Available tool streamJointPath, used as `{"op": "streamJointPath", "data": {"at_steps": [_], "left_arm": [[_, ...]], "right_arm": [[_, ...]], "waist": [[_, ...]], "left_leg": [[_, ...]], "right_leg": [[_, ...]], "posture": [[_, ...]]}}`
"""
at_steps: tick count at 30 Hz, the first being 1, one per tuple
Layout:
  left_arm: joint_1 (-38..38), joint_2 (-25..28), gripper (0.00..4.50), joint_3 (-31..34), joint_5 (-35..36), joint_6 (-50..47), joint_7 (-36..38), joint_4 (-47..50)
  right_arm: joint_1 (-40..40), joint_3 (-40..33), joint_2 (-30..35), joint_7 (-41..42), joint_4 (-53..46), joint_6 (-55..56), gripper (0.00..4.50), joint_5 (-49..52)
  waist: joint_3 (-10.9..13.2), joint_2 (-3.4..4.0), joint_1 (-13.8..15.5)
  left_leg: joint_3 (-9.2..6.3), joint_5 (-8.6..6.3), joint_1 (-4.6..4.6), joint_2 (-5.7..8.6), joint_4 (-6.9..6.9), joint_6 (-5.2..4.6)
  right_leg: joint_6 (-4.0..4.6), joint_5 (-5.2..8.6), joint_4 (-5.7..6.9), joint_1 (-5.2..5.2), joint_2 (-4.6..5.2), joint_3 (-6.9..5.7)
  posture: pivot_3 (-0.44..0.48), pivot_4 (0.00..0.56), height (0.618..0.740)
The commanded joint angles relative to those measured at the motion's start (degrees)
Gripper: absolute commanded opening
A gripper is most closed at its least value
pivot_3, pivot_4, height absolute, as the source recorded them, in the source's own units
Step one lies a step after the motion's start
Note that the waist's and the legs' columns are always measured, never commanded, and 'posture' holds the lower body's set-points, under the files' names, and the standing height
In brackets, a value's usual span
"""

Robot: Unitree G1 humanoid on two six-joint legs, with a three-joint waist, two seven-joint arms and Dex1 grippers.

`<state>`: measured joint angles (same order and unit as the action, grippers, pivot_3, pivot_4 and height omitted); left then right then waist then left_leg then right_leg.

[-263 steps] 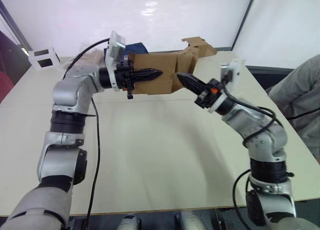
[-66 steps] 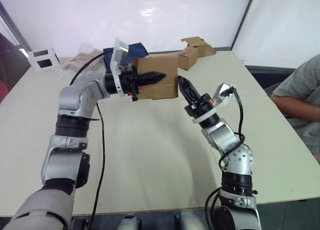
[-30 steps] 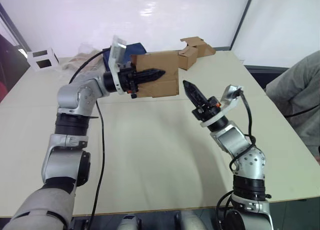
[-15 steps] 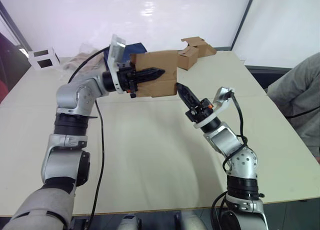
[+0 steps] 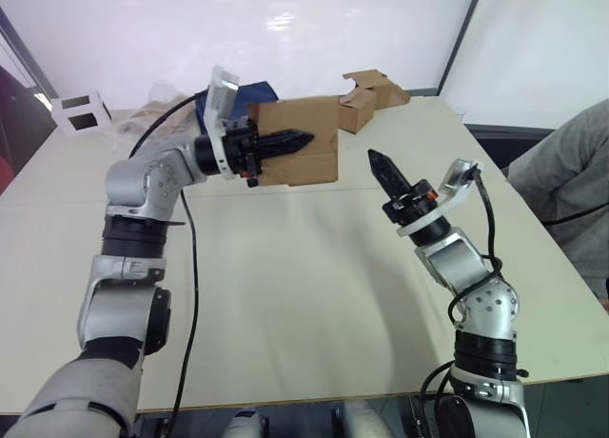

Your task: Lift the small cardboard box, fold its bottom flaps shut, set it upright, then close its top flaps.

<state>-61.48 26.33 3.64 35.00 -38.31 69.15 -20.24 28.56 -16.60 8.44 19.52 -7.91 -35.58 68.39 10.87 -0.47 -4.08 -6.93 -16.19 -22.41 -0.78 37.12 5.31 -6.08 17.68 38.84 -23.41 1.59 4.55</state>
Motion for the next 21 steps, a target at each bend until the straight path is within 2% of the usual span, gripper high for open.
{"op": "streamJointPath", "data": {"at_steps": [1, 10, 14, 17, 21], "left_arm": [[-2.05, 0.15, 0.0, 1.05, 0.87, 0.43, 0.33, 1.45], [-0.85, -0.09, 0.0, 0.32, 0.01, 1.14, 0.1, 1.94], [-0.77, 1.42, 0.0, -0.27, -0.7, 0.53, 0.52, 2.55], [-0.96, 4.86, 0.0, -3.91, -4.72, 2.11, 2.91, 3.45], [-2.41, 10.11, 0.0, -12.13, -13.41, 6.3, 6.48, 3.76]], "right_arm": [[1.9, 3.59, 0.1, 1.76, -0.47, 0.88, 0.06, -4.28], [2.24, 9.37, -1.59, 4.6, -2.87, -0.17, 0.06, -7.87], [-0.05, 8.04, -0.94, 3.51, -5.26, 0.22, 0.06, -8.91], [-3.76, 4.46, 4.06, 3.7, -8.17, -1.24, 0.06, -8.21], [-8.77, 3.17, 16.34, 9.04, -12.59, -3.37, 0.06, -11.62]], "waist": [[0.0, 0.0, -0.01], [0.0, 0.0, 0.09], [0.0, 0.0, 0.02], [0.0, 0.0, 0.12], [0.0, 0.0, 0.41]], "left_leg": [[0.0, 0.0, 0.0, 0.0, 0.0, 0.0], [0.0, 0.01, -0.01, 0.01, 0.02, 0.01], [0.0, 0.01, 0.0, 0.0, 0.0, 0.01], [0.0, 0.0, -0.01, 0.0, 0.0, 0.01], [0.01, 0.0, -0.02, 0.06, 0.02, 0.01]], "right_leg": [[0.0, 0.0, 0.0, 0.0, 0.0, 0.0], [0.0, 0.0, -0.01, 0.02, 0.03, -0.01], [0.0, 0.0, 0.0, 0.0, 0.01, -0.01], [0.0, 0.0, -0.01, 0.0, 0.01, 0.0], [0.0, 0.0, -0.07, 0.05, 0.06, 0.0]], "posture": [[0.0, 0.15, 0.74], [0.0, 0.15, 0.74], [0.0, 0.15, 0.74], [0.0, 0.15, 0.74], [0.0, 0.15, 0.74]]}}
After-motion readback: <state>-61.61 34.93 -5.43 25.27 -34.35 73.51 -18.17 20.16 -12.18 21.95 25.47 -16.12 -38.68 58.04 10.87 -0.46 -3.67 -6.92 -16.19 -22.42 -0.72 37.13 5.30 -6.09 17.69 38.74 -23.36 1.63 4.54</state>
